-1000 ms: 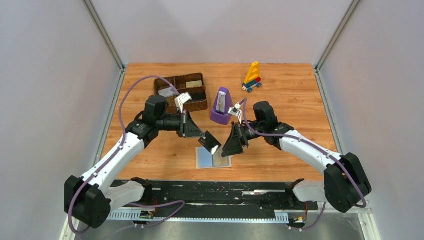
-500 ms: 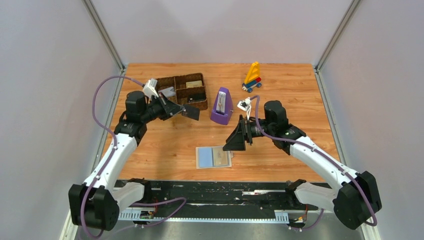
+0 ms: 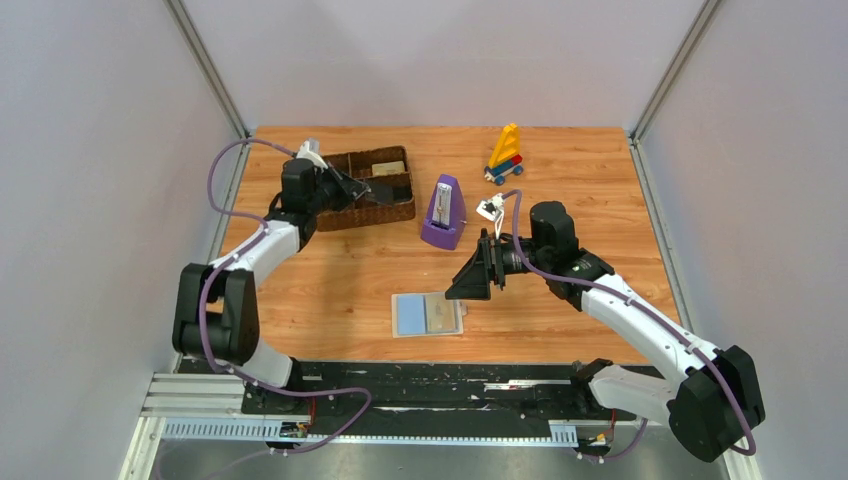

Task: Take the credit cards out of the card holder
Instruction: Place the credit card in the storage box.

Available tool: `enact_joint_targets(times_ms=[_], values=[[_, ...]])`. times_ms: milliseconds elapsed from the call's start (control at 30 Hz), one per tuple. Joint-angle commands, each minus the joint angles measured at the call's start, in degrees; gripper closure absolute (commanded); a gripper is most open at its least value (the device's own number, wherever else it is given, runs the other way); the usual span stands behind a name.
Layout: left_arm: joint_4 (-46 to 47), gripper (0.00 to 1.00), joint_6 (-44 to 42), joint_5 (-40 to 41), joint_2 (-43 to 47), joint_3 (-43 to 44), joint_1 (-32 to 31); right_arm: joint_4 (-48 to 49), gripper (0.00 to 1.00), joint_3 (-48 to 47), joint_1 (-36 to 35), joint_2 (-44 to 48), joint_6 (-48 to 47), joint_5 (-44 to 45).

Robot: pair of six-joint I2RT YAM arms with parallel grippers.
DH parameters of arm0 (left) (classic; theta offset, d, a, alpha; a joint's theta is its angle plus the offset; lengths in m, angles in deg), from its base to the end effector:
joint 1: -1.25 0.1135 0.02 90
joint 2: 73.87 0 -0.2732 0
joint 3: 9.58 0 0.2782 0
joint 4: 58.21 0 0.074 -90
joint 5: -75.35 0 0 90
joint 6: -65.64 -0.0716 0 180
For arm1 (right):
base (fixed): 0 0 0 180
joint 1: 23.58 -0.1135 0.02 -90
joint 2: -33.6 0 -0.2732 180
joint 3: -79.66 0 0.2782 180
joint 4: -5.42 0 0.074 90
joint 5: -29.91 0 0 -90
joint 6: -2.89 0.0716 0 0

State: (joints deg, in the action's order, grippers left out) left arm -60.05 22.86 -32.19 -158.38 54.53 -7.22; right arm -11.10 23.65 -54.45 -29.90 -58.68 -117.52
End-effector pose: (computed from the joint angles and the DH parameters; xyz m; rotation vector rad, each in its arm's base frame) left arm 0.3789 -0.0782 0.2346 -0.4795 2.0034 -0.9221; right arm 0.2066 0.1938 0.2759 -0.7685 2.0231 1.6257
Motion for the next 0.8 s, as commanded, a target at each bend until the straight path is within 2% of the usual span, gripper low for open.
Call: enact_joint_targets(times_ms=[0, 333, 767], values=[[8.51, 1.00, 0.70, 0.93, -5.34, 5.17, 0.30, -0.36, 0.00, -2.36, 0.20, 0.37, -1.05, 0.36], [15.98, 1.00, 1.43, -0.62, -16.06, 7.74, 0.27, -1.62, 0.00, -4.20, 0.19, -3.10, -2.15, 0.22], [22.54, 1.00, 3.51, -2.32, -23.72, 8.93, 0.30, -2.66, 0.00, -4.77, 0.20, -4.88, -3.18, 0.91]])
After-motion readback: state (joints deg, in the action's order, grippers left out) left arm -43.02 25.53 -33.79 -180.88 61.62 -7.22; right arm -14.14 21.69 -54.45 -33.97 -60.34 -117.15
